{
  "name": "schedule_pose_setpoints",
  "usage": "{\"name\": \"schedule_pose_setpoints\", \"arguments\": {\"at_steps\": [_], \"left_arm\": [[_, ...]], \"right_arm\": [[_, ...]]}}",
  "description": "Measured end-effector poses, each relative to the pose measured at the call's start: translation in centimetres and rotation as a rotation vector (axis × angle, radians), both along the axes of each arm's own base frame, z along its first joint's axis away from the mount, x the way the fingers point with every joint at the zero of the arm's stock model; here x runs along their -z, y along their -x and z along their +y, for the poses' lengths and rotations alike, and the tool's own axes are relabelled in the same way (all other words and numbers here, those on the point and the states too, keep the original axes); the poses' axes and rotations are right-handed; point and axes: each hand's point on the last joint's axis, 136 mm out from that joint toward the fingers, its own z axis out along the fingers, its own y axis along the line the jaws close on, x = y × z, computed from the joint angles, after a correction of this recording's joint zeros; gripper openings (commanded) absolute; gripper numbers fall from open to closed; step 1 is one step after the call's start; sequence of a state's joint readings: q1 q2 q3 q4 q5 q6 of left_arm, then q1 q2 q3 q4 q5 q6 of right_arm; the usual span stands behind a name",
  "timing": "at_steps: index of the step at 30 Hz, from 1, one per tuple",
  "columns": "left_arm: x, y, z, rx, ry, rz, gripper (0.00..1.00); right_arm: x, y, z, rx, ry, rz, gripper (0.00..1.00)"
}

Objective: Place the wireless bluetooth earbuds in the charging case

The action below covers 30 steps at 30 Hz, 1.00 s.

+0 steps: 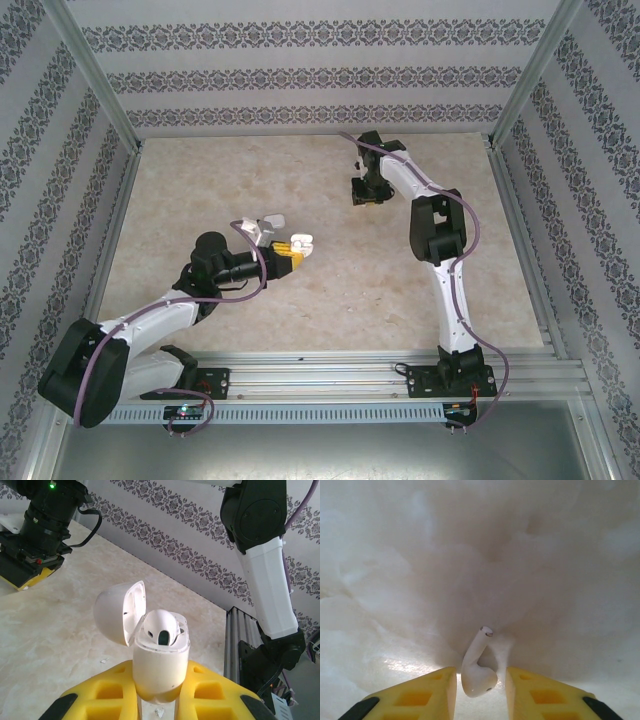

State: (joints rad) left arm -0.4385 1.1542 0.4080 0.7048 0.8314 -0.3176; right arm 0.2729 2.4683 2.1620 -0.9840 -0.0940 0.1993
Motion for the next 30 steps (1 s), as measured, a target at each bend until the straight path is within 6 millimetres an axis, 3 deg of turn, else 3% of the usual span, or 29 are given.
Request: {"name": "schedule_pose_setpoints", "arguments": {"at_steps": [9, 15, 22, 30], "left_arm": [[-0.6, 0.4, 0.3, -0.006, 0.01, -0.024, 0.0], [-1.0, 0.8, 0.5, -0.007, 0.017, -0.039, 0.0], [-1.7, 1.2, 0.8, -0.019, 0.028, -0.065, 0.0], [-2.0, 1.9, 1.2, -0.025, 0.034, -0.078, 0.0]], "right_arm": [[0.2, 0.6, 0.1, -0.028, 0.003, -0.012, 0.21], [0.2, 3.1, 0.8, -0.061, 0.008, 0.016, 0.2], [0.3, 9.7, 2.9, -0.177, 0.02, 0.074, 0.2], [0.5, 20.1, 6.5, -0.389, -0.012, 0.131, 0.23]]}}
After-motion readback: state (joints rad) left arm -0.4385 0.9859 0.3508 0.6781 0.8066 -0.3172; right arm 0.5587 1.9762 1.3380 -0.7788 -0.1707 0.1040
